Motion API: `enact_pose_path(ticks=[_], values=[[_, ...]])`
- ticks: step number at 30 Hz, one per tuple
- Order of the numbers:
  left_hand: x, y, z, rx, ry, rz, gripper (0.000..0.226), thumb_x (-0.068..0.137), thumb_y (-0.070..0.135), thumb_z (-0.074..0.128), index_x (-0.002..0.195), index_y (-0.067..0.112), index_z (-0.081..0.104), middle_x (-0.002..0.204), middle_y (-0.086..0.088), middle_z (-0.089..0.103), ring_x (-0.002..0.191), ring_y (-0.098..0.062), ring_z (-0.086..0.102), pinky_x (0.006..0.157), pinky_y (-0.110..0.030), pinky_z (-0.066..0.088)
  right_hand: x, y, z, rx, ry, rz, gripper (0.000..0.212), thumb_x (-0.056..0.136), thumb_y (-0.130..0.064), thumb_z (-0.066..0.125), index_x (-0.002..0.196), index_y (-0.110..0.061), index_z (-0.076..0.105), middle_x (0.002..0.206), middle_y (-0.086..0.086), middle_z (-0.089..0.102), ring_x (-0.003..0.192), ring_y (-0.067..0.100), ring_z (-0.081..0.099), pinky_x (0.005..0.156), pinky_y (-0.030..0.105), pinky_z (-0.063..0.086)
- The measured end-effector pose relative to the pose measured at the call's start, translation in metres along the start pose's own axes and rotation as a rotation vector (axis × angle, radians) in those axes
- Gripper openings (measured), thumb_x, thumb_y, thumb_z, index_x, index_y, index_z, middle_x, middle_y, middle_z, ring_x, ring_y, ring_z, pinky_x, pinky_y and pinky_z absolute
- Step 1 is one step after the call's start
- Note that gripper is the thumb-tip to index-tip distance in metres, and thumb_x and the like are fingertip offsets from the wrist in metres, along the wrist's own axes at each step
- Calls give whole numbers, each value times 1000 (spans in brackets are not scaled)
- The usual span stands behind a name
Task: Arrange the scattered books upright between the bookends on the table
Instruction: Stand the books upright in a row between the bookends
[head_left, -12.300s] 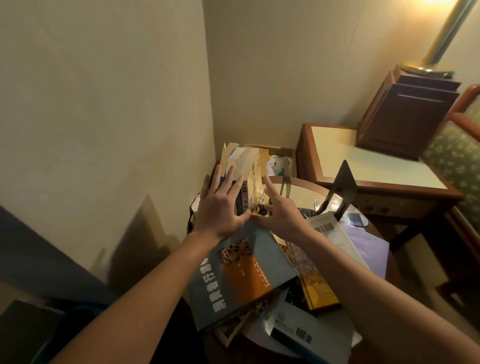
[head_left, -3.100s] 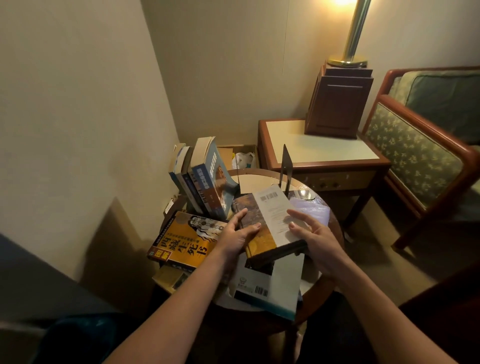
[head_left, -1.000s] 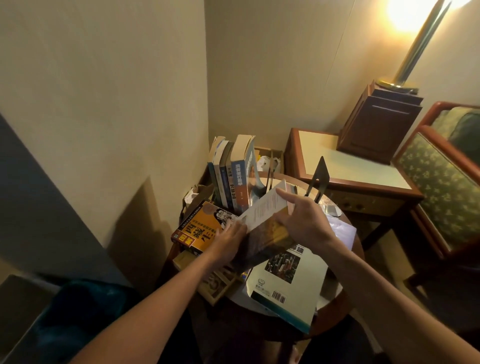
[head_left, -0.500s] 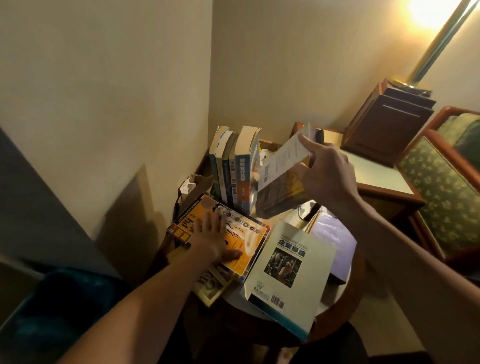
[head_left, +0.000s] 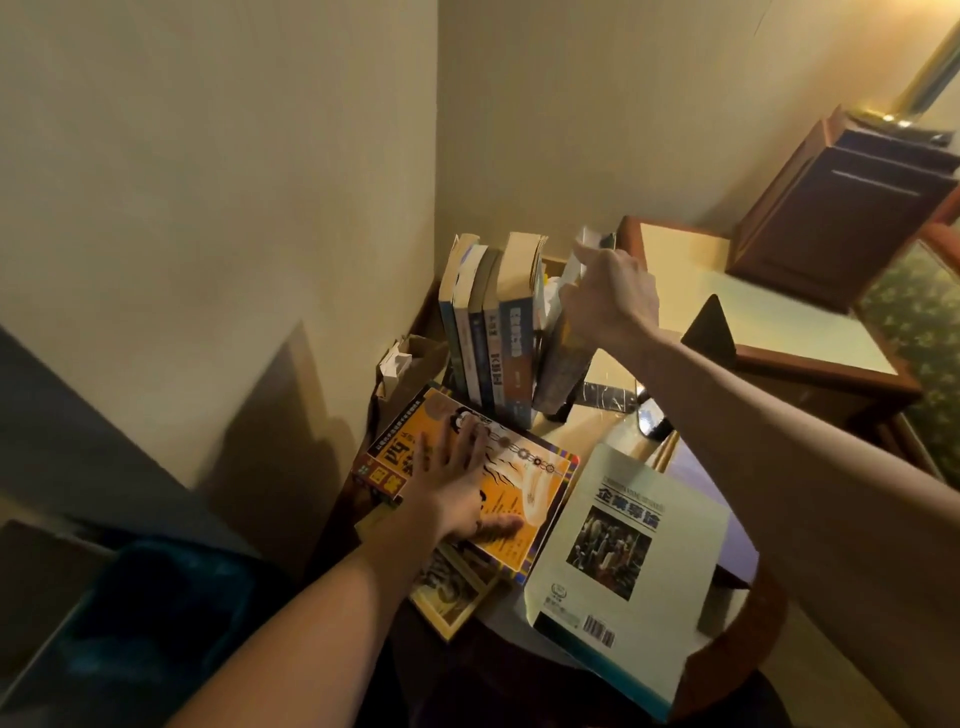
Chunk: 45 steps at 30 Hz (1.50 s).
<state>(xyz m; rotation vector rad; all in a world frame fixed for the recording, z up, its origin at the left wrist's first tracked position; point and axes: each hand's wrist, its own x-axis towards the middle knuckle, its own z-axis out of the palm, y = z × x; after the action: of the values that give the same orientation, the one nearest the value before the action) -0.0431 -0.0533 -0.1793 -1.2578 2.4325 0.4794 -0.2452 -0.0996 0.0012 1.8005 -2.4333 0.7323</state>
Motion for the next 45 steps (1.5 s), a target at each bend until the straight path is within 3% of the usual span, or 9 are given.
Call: enact_pose_path(ticks=[7,11,19,28,32,37,39,42,45], values=[[1,2,-3,-14,-43,-15,132,70,97,37,146,21,-40,147,-5,-53,134,-35,-49,116,-60,-22,15,-2,22,-15,-80,37,60,89,-17,57,146,-16,38,117,16,65,97,36,65,75,39,54],[0,2,-4,-29,-53,-14,132,70,96,37,147,21,-40,148,-4,-53,134,-35,-50,117,-60,-21,18,-10,27,-62,-104,31,46,91,-16,54,135,-8,48,105,15,63,92,34,63,71,37,50],[-2,3,-6,-26,-55,-18,132,71,96,36,147,19,-39,148,-4,-52,134,-35,-50,117,-60,-19,30,-9,22,-97,-246,-15,28,94,-15,52,121,-8,56,108,14,60,91,30,61,77,41,57],[-3,3,-5,-23,-49,-15,133,69,98,34,147,19,-39,148,-4,-53,133,-34,-51,117,-61,-19,36,-5,20,-51,-284,19,31,95,-22,54,122,-7,57,109,13,62,92,30,61,73,38,55],[-4,4,-7,-23,-48,-14,132,69,98,34,148,19,-38,149,-4,-52,134,-33,-50,117,-60,-20,37,4,11,-40,-288,34,38,92,-17,52,128,-5,54,107,13,64,87,29,58,68,35,46],[-3,4,-6,-15,-30,-8,132,70,98,33,148,20,-38,148,-5,-53,134,-33,-50,116,-59,-23,35,22,-2,77,-308,37,31,92,-16,54,121,-11,62,102,10,65,88,29,66,74,42,60],[-2,3,-5,-20,-32,-10,132,69,98,34,148,20,-39,147,-4,-54,133,-33,-51,115,-59,-24,36,25,-6,113,-300,13,31,94,-17,56,124,-11,62,100,9,66,83,27,68,71,43,62],[-2,4,-6,-28,-38,-13,132,69,98,35,148,20,-38,148,-3,-54,134,-33,-51,116,-59,-23,42,23,-7,89,-309,13,24,96,-19,55,117,-12,62,95,7,64,74,24,68,54,33,58],[-3,4,-8,-25,-50,-19,132,70,97,36,148,20,-38,148,-3,-53,134,-33,-51,117,-60,-21,43,14,-1,46,-346,16,24,97,-19,52,117,-10,61,98,7,64,78,25,67,56,32,56]])
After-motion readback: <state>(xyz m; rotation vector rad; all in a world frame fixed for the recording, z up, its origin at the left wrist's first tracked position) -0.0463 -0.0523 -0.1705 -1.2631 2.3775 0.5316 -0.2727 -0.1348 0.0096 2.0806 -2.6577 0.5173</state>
